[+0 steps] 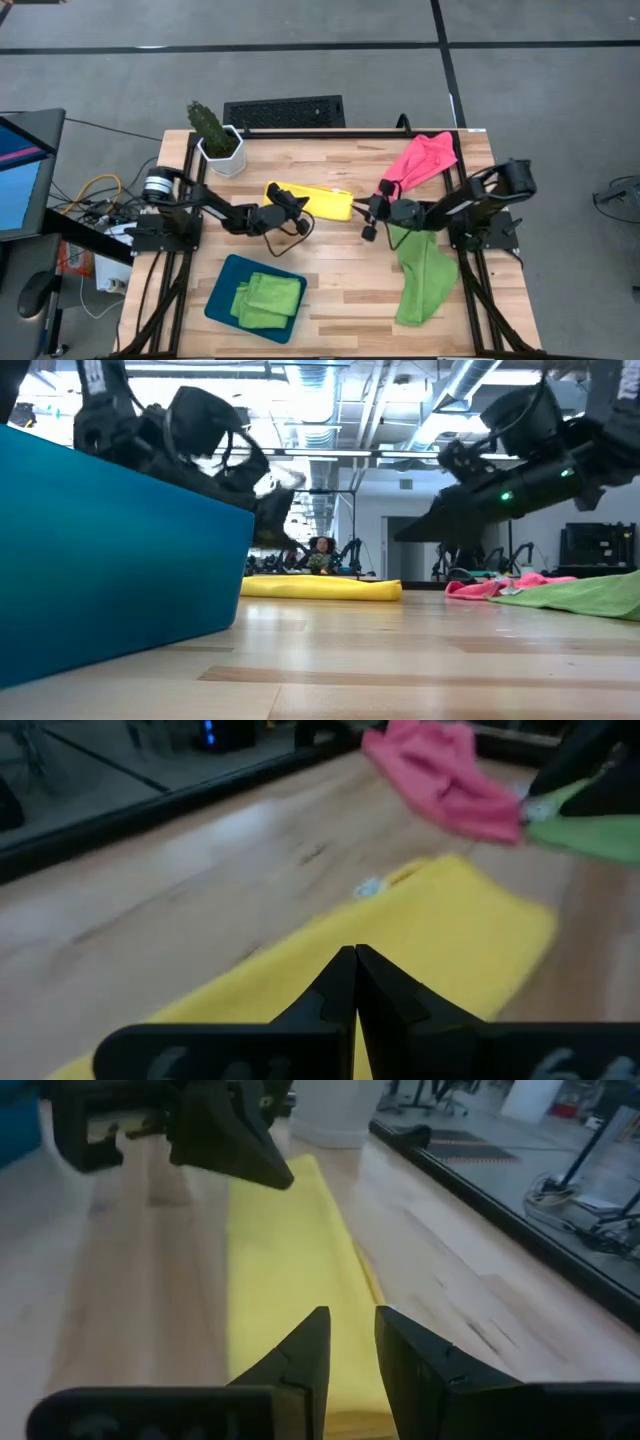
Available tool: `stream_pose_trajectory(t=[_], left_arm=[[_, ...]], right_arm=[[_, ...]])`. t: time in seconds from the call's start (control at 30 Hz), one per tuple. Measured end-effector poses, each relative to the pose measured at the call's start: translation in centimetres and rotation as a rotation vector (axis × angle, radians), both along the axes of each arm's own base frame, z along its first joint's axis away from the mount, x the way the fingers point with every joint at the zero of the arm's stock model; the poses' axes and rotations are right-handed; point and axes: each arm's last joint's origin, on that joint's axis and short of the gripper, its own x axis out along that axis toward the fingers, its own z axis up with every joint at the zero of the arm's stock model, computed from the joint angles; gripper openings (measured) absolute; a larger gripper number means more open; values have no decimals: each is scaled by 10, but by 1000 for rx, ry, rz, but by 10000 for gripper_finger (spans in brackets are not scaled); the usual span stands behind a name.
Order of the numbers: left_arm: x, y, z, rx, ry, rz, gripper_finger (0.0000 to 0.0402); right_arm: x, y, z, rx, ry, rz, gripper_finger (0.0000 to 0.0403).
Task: Fold microfiber towels
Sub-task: Fold the yellow microfiber
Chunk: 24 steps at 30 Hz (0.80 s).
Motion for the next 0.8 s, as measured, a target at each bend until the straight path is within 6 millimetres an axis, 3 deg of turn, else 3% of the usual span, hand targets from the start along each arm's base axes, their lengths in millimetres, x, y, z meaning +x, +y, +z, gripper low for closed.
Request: stream_pose_trajectory(t=[0.23,0.4,0.53,0.7,0.8], left_arm=[[12,19,-23,5,-14,35,0],[10,31,-33,-20,-9,143,0],[5,39,-39,-63,28,184,0],[3,49,-43,-140,50,168,0],[3,51,-42,-143,53,146,0]], right_arm=[[17,-19,-17,8,-58,-47,107],[30,-32,-37,43,7,-78,107],[29,-40,-55,106,60,-134,107],[29,-42,-56,132,54,-153,107],[30,-42,-46,102,36,-139,107]])
